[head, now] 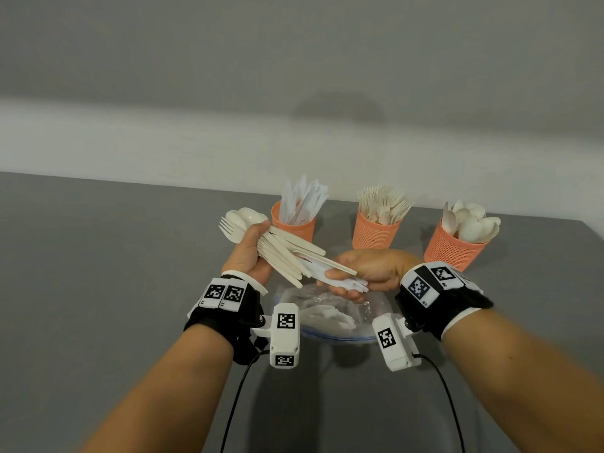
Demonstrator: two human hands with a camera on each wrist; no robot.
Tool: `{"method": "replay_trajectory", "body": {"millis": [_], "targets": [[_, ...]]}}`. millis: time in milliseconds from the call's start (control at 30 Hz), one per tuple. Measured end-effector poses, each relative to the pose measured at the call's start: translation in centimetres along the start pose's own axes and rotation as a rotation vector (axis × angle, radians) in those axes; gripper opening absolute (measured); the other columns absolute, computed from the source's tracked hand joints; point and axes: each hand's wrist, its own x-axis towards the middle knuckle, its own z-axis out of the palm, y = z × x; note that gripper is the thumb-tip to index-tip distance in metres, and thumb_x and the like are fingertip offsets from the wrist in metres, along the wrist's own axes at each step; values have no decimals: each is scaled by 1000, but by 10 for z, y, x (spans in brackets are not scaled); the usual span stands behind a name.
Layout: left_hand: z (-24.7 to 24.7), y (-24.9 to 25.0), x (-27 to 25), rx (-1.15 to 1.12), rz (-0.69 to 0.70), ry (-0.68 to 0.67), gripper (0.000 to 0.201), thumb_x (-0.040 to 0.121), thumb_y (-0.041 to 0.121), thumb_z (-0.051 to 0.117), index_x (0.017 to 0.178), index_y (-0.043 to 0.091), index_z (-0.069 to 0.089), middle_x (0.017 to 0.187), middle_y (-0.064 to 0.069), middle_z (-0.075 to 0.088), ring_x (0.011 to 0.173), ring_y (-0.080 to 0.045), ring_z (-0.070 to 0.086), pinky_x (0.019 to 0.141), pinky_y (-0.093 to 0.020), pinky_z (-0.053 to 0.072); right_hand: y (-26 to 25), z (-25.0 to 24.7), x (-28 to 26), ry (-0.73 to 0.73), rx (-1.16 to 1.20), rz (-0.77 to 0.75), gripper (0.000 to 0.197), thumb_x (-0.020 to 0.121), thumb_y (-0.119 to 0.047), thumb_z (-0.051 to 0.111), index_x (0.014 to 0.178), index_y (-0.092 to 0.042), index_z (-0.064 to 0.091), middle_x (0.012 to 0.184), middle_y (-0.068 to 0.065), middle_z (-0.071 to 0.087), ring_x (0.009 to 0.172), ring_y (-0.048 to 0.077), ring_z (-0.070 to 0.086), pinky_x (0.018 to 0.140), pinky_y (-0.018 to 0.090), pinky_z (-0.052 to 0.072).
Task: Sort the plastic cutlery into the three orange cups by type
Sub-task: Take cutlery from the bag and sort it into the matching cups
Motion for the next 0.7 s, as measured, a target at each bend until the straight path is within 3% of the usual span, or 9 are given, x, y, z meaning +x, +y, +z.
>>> {"method": "replay_trajectory", "body": {"millis": [67,167,267,333,400,567,700], "targets": [[-1,-3,1,26,-13,5,15,92,10,48,79,11,54,55,0,67,56,-12,68,65,-34,55,-3,4,4,36,16,22,9,95,-17,47,95,-11,53,62,2,59,41,7,49,39,17,41],[-2,-3,3,-9,-15,41,18,93,10,48,75,10,52,51,0,65,51,-12,67,69,-35,51,-8,8,8,69,23,70,12,99,-20,40,99,-18,52,58,1,49,35,4,39,33,13,33],[-10,2,10,-98,-20,153,20,92,10,51,71,10,48,46,-1,60,44,-13,63,49,-27,55,-16,1,1,73,-44,139,17,100,-20,37,100,-16,53,51,-3,46,32,0,33,30,11,26],[-18,1,17,-136,-24,223,21,90,10,52,70,10,47,52,-3,56,48,-16,60,46,-27,55,-21,-4,-3,91,-111,180,18,99,-18,37,98,-11,54,46,-5,46,30,0,32,29,10,24],[-23,-3,21,-135,-33,274,22,90,9,52,69,11,47,62,-3,51,57,-16,55,49,-26,55,-24,-2,-3,130,-172,214,20,99,-21,39,96,-9,54,44,-5,45,29,1,30,30,10,23],[-25,-4,27,-136,-39,323,21,89,9,52,69,9,47,52,-4,56,63,-18,56,67,-37,51,-20,6,6,178,-213,172,40,90,-49,49,89,-9,55,56,-1,50,34,2,34,31,12,26],[-27,-2,30,-144,-19,332,20,90,9,51,70,9,47,63,-5,54,66,-19,57,72,-37,51,-12,11,12,201,-252,138,15,86,-30,64,89,-16,59,75,3,65,35,2,35,31,12,25]]}}
